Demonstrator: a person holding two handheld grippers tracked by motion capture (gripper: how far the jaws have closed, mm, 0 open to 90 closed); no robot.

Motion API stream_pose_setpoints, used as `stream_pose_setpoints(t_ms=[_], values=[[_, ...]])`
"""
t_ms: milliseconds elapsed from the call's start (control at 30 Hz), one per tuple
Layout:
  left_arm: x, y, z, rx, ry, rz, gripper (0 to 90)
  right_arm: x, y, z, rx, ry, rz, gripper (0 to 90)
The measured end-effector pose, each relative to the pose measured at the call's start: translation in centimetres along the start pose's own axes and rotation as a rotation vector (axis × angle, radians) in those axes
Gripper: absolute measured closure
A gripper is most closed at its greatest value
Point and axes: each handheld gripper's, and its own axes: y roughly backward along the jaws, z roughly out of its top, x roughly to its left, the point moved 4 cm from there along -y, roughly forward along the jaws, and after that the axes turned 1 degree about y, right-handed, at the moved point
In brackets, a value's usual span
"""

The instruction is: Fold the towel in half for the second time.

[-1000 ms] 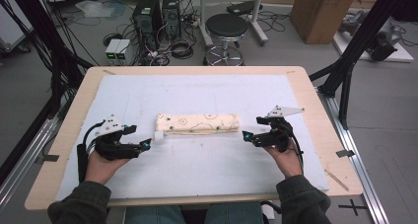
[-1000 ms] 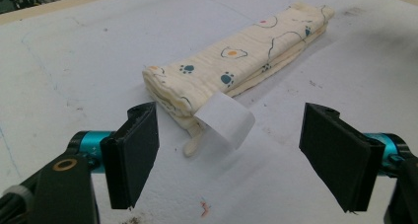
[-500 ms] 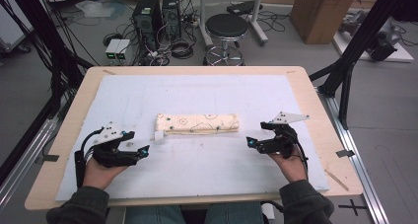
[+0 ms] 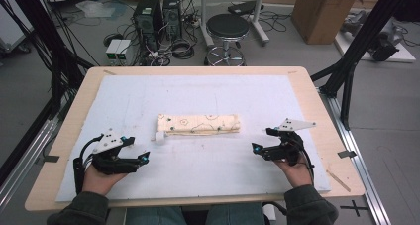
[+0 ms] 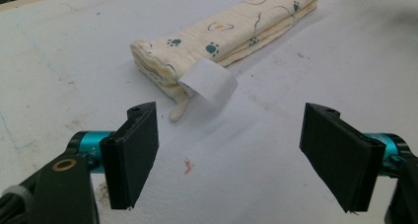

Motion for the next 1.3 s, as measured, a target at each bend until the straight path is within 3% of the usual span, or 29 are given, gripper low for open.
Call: stream_pose_setpoints(t_ms=[433,933,1300], values=[[-0.5,0.9,-0.9,-0.008,-0.006,0.013,23.1,-0.1,1.1,-1.6,-0.006,-0.008,-0.018,12.0],[-0.7,1.4,-2.2,0.019,-0.021,0.019,23.2,0.6,2.3,-3.5,0.011,-0.007,-0.030,12.0],[-0.4,0.9,-2.3,0.017,-0.015,0.029,23.2,0.8,1.8,-3.7,0.023,0.011,-0.036,12.0]])
